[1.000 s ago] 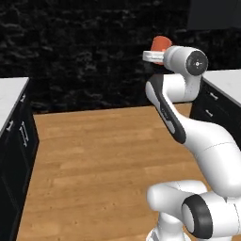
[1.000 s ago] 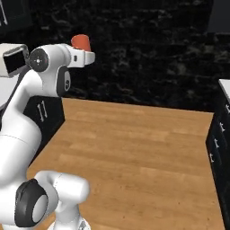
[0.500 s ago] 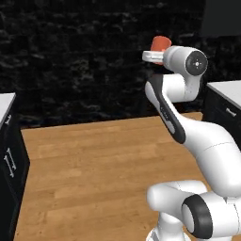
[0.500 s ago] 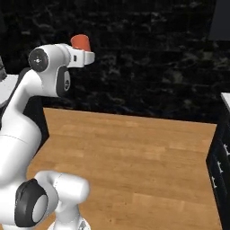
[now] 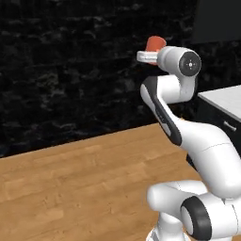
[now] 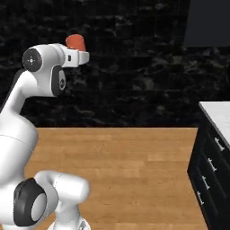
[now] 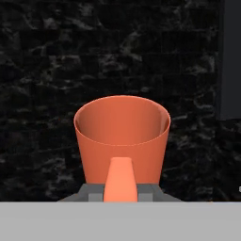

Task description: Gather all objects into one cabinet and sort the glasses and bowls to opposite sides.

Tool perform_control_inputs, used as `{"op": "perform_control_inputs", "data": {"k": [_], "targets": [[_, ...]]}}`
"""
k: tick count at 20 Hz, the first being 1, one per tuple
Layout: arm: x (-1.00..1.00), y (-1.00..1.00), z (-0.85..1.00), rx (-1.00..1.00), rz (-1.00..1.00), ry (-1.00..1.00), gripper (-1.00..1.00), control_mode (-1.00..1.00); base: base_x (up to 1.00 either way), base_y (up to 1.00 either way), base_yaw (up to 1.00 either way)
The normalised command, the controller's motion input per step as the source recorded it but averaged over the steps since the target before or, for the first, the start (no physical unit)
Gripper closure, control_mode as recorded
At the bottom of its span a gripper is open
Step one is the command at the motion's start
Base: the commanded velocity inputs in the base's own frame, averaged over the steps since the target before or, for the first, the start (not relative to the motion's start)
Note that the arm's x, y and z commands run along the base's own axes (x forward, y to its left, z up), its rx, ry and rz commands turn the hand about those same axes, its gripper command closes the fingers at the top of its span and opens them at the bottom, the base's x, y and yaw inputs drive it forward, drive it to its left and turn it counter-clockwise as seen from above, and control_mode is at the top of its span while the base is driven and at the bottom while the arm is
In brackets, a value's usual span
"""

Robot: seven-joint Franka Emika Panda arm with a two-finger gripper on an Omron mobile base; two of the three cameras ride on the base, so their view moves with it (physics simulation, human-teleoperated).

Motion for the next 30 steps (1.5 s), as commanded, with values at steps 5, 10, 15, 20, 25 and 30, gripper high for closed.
{"op": "perform_control_inputs", "data": {"k": [5,10,15,20,25,30], "targets": [[0.00,0.00,0.00,0.00,0.00,0.00,1.00,1.00,0.98,0.00,-0.58],[0.00,0.00,0.00,0.00,0.00,0.00,1.00,1.00,0.90,0.00,-0.60],[0.00,0.00,0.00,0.00,0.00,0.00,1.00,1.00,0.73,0.00,-0.58],[0.00,0.00,0.00,0.00,0.00,0.00,1.00,1.00,0.19,0.01,-0.21],[0.00,0.00,0.00,0.00,0.00,0.00,1.00,1.00,-0.12,0.00,0.00],[0.00,0.00,0.00,0.00,0.00,0.00,1.00,1.00,-0.27,-0.24,-0.23]]}}
